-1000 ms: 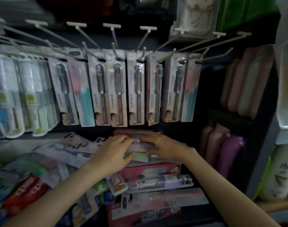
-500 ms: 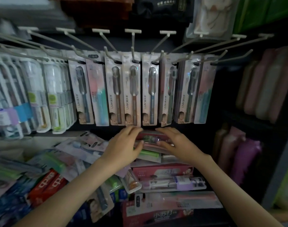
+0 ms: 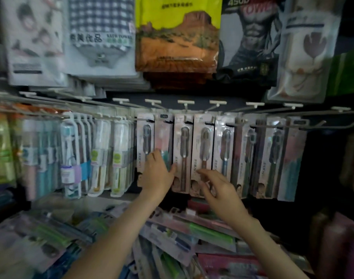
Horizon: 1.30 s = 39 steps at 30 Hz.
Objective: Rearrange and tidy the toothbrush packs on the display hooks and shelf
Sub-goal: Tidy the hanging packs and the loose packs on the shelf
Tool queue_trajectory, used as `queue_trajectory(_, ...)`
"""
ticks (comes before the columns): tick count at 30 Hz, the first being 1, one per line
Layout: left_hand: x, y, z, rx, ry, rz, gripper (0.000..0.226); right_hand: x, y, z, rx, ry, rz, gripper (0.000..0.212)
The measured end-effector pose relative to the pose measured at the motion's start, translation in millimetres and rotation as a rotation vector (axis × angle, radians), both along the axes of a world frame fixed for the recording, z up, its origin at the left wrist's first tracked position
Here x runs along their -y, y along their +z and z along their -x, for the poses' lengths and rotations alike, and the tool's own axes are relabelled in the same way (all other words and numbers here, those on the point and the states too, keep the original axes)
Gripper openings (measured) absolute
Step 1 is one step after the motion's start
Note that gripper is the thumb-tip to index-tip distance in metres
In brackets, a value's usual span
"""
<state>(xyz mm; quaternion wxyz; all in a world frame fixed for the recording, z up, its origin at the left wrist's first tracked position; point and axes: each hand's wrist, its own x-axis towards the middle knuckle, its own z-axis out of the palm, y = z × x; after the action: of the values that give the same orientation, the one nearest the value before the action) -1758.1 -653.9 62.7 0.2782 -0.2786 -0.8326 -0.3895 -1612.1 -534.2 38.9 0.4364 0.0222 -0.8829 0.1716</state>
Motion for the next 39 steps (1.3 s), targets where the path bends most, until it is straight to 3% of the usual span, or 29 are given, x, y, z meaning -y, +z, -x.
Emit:
queue_trajectory(7, 2, 10, 13, 0.151, -0.085, -0.097, 0.054, 8, 6, 8, -0.021, -0.016, 0.071, 0.034)
queue_trajectory(13, 12, 19, 8, 0.326, -0.196, -0.125, 0.068, 24, 12, 15, -0.032, 0.014, 0.1, 0.035)
queue_trajectory(21, 38, 21, -8, 0.272, -0.115, -0.19, 0.04, 48, 16, 27, -0.045, 0.055, 0.136, 0.035)
queue_trajectory(25, 56, 15, -20, 0.216, -0.113, -0.169, 0.042, 62, 19, 29, -0.043, 0.121, 0.241, 0.032)
queue_trajectory(30, 72, 0, -44, 0.158, -0.196, -0.057, 0.042, 78, 29, 29, 0.091, 0.3, 0.546, 0.039)
queue_trajectory(32, 75, -4, -51, 0.101, -0.242, 0.002, 0.039, 79, 29, 33, 0.124, 0.317, 0.558, 0.039)
queue_trajectory(34, 75, -7, -52, 0.054, -0.294, 0.066, 0.046, 80, 29, 35, 0.125, 0.283, 0.542, 0.025)
queue_trajectory(39, 78, -11, -34, 0.079, -0.409, 0.099, 0.047, 72, 26, 33, 0.099, 0.284, 0.638, 0.015)
